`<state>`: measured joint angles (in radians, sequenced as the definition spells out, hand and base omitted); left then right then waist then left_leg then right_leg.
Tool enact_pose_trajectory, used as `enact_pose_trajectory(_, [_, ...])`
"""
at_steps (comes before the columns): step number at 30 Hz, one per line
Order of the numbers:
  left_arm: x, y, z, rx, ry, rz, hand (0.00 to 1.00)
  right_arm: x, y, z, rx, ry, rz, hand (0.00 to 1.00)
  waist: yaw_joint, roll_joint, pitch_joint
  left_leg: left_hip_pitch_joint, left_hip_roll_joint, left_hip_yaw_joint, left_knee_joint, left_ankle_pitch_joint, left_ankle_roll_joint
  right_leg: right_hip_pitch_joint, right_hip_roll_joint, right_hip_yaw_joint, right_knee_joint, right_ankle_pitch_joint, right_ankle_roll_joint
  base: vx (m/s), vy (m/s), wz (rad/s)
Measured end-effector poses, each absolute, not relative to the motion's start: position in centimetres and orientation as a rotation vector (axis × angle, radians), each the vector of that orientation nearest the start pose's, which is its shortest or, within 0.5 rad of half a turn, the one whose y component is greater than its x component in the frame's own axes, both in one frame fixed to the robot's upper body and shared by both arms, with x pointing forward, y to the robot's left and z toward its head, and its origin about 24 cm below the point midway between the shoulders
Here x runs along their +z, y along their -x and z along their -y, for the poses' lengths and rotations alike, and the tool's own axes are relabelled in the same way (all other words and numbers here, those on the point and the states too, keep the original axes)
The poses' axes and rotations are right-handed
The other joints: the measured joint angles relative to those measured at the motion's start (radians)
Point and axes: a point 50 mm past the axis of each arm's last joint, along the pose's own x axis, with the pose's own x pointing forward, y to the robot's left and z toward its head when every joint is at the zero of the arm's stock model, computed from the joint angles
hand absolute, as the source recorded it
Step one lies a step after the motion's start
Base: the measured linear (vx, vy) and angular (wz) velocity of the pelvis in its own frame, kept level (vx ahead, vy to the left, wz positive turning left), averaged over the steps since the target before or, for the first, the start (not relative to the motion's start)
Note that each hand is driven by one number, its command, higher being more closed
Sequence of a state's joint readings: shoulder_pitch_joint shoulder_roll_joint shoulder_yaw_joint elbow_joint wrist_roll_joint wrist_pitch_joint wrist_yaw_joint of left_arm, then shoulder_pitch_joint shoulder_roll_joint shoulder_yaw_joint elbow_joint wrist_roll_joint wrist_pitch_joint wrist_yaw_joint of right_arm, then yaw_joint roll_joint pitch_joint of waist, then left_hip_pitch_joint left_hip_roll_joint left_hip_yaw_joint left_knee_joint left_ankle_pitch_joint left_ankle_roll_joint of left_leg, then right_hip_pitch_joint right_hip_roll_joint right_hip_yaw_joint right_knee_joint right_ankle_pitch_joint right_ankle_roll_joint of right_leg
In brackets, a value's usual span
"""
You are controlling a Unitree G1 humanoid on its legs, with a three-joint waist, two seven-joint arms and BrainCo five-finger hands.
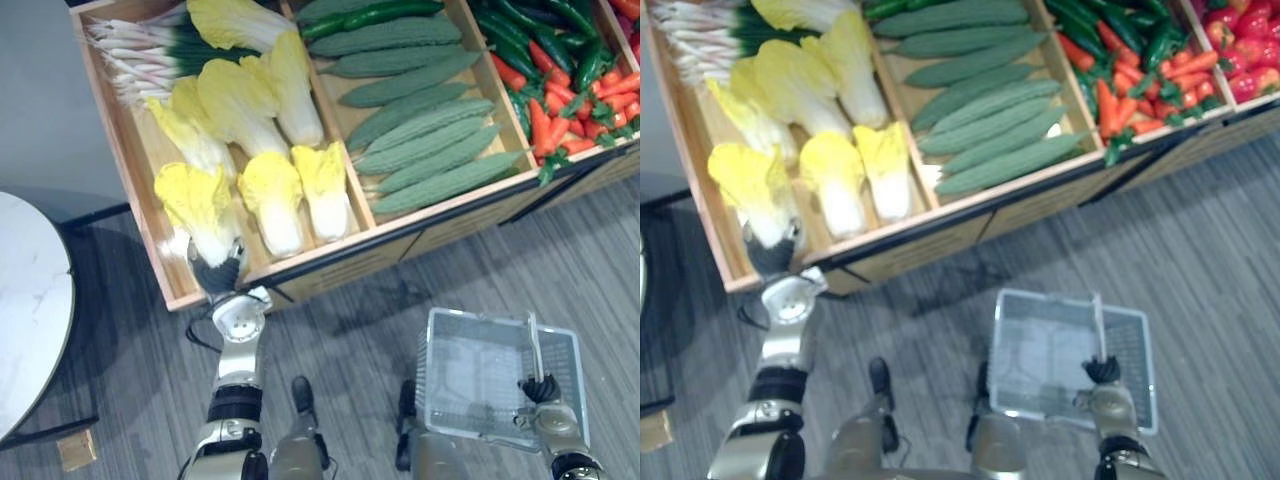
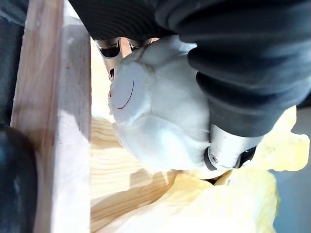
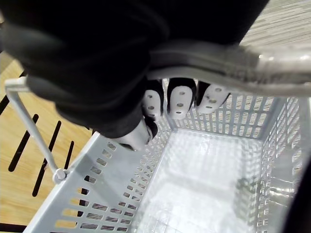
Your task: Pick vegetable in the basket
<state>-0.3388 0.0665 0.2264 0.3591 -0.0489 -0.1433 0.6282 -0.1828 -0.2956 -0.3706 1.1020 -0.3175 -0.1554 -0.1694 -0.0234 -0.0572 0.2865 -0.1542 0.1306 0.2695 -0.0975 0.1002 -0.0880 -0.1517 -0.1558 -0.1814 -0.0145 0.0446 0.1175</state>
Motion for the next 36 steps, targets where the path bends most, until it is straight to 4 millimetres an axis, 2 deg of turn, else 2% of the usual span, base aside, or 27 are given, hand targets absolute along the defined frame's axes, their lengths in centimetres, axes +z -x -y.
enact_pose_trajectory(2, [7.2, -29.4, -21.7, 0.772, 0.130, 0.161, 1.00, -9.5, -18.6, 30.2, -0.445, 0.408, -0.743, 1.00, 0.003, 0.000, 0.000, 0.000, 0.003, -0.010, 0.000, 0.000, 0.001, 0.000, 0.002, -0.001, 0.013, 0.000, 0.000, -0.02, 0.006, 0.10])
enact_pose_trajectory(10, [10.6, -28.6, -20.8, 0.732, 0.178, 0.326, 1.00, -9.9, -17.7, 30.3, -0.450, 0.407, -0.765, 1.00, 0.013, -0.001, -0.007, 0.001, 0.004, -0.032, -0.006, 0.016, 0.010, 0.004, 0.000, -0.012, 0.033, 0.000, 0.000, -0.03, 0.011, 0.07])
enact_pose_trajectory(13, [11.3, -28.4, -19.8, 0.705, 0.204, 0.359, 1.00, -10.2, -17.0, 30.2, -0.453, 0.402, -0.781, 1.00, 0.028, -0.005, -0.026, 0.001, 0.005, -0.038, -0.006, 0.024, 0.008, 0.008, 0.001, -0.019, 0.033, 0.000, 0.001, -0.03, 0.009, 0.07])
enact_pose_trajectory(16, [12.1, -27.8, -19.2, 0.683, 0.210, 0.400, 1.00, -10.7, -16.1, 29.8, -0.456, 0.390, -0.796, 1.00, 0.028, -0.006, -0.062, 0.001, 0.009, -0.049, -0.006, 0.027, 0.007, 0.017, 0.003, -0.031, 0.033, -0.001, 0.001, -0.01, 0.007, 0.10])
enact_pose_trajectory(18, [13.0, -27.2, -18.8, 0.669, 0.163, 0.457, 1.00, -11.1, -15.3, 29.7, -0.454, 0.387, -0.816, 1.00, 0.031, -0.009, -0.095, 0.002, 0.013, -0.048, -0.006, 0.027, 0.006, 0.019, 0.006, -0.032, 0.032, -0.001, 0.001, 0.00, 0.004, 0.02])
enact_pose_trajectory(22, [14.9, -26.6, -17.3, 0.590, 0.071, 0.562, 1.00, -10.9, -15.2, 30.1, -0.448, 0.403, -0.820, 1.00, 0.032, -0.013, -0.114, 0.022, 0.024, -0.030, -0.006, 0.029, 0.000, 0.034, 0.011, -0.024, 0.030, -0.001, 0.001, -0.03, -0.004, -0.07])
enact_pose_trajectory(24, [15.2, -26.3, -16.6, 0.525, 0.026, 0.587, 1.00, -10.3, -15.7, 30.9, -0.426, 0.456, -0.806, 1.00, 0.033, -0.013, -0.129, 0.036, 0.029, -0.006, -0.006, 0.028, -0.002, 0.034, 0.015, 0.000, 0.026, 0.002, 0.006, -0.04, 0.000, -0.31])
enact_pose_trajectory(28, [14.8, -25.6, -15.7, 0.356, -0.146, 0.617, 1.00, -5.9, -18.5, 34.3, -0.283, 0.758, -0.677, 1.00, 0.023, -0.005, -0.172, 0.046, 0.032, 0.062, -0.007, 0.023, -0.005, 0.014, 0.020, 0.066, -0.010, 0.018, 0.041, -0.03, 0.005, -0.51])
enact_pose_trajectory(29, [14.5, -25.4, -15.3, 0.301, -0.198, 0.619, 1.00, -4.4, -19.3, 35.5, -0.246, 0.838, -0.643, 1.00, 0.022, -0.006, -0.179, 0.062, 0.033, 0.085, -0.007, 0.017, -0.007, 0.015, 0.021, 0.088, -0.013, 0.022, 0.047, 0.00, 0.007, -0.46])
enact_pose_trajectory(31, [14.0, -25.1, -14.9, 0.214, -0.245, 0.623, 1.00, -2.4, -20.5, 36.4, -0.184, 0.948, -0.598, 1.00, 0.022, -0.007, -0.189, 0.089, 0.036, 0.123, -0.007, 0.008, -0.013, 0.016, 0.027, 0.131, -0.014, 0.026, 0.046, 0.02, 0.013, -0.61])
enact_pose_trajectory(33, [13.6, -24.7, -14.6, 0.143, -0.279, 0.622, 1.00, -0.6, -22.0, 36.1, -0.094, 1.051, -0.536, 1.00, 0.012, -0.005, -0.199, 0.116, 0.039, 0.172, -0.007, 0.006, -0.014, 0.013, 0.035, 0.177, -0.014, 0.034, 0.041, 0.05, 0.010, -0.72])
enact_pose_trajectory(34, [13.2, -24.5, -14.6, 0.104, -0.304, 0.615, 1.00, 0.5, -23.2, 35.4, -0.030, 1.100, -0.486, 1.00, 0.002, -0.002, -0.204, 0.136, 0.040, 0.206, -0.007, -0.003, -0.019, 0.011, 0.041, 0.211, -0.014, 0.038, 0.040, 0.05, 0.009, -0.79])
enact_pose_trajectory(36, [12.8, -24.1, -14.3, 0.023, -0.327, 0.610, 1.00, 1.6, -24.4, 34.4, 0.060, 1.152, -0.416, 1.00, -0.001, 0.004, -0.218, 0.159, 0.045, 0.268, -0.007, -0.015, -0.026, -0.005, 0.053, 0.269, -0.015, 0.054, 0.037, 0.06, 0.002, -0.94])
